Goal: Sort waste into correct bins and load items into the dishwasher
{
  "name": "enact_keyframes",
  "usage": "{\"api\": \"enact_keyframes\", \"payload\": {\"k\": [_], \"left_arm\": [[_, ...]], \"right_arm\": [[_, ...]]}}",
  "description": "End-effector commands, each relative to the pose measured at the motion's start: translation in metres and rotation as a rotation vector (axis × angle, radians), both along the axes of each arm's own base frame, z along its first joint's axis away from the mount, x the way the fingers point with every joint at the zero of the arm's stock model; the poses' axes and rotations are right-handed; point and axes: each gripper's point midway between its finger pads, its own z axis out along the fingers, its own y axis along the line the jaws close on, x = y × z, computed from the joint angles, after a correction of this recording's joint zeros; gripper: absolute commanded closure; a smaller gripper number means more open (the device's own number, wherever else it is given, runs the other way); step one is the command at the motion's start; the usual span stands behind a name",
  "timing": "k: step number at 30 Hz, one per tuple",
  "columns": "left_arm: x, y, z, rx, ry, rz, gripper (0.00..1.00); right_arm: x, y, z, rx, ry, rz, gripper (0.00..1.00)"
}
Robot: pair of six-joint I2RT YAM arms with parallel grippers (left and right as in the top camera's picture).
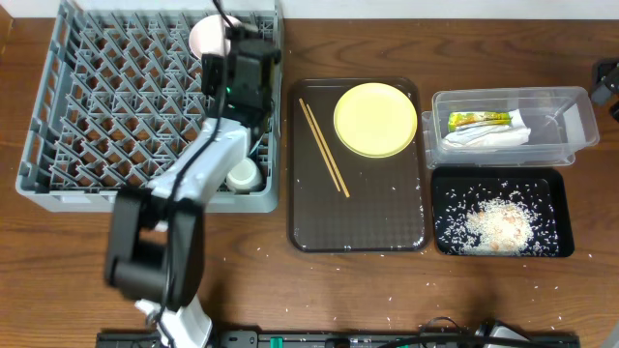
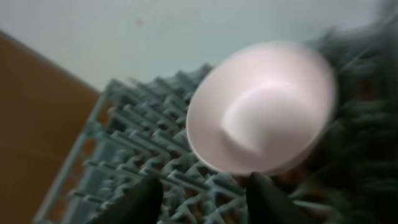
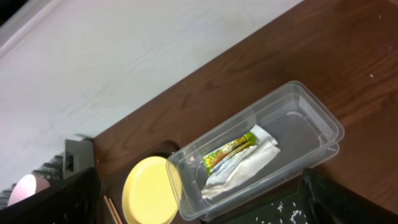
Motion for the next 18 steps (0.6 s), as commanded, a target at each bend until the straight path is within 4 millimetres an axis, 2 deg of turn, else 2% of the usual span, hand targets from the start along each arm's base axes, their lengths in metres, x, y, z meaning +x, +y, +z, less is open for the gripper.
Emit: {"api": "enact_keyframes", "payload": {"k": [1,6,11,15,18], "left_arm": [[0.01,-0.031,0.078,-0.322,-0.125,-0.18,0.51],[0.012,-0.016,0.104,-0.493,-0.041,-0.188,0.46],[0.023,0.017,0.115,-0.612,0.001,-0.114,0.37],[0.042,0.037,0.102,-0.698,0.004,-0.082,0.32],[0.058,0.049,0.07,-0.782,0.027,-0.05,0.27]], "right_arm": [[-0.001,-0.004,0.004,0.004,-0.01,-0.016,0.01],[-0.001,-0.004,0.004,0.004,-0.01,-0.016,0.01],[-0.001,-0.004,0.004,0.004,-0.01,-0.016,0.01],[-0.001,-0.004,0.004,0.004,-0.01,-0.015,0.01],[-0.001,-0.004,0.004,0.004,-0.01,-0.015,0.01]]}}
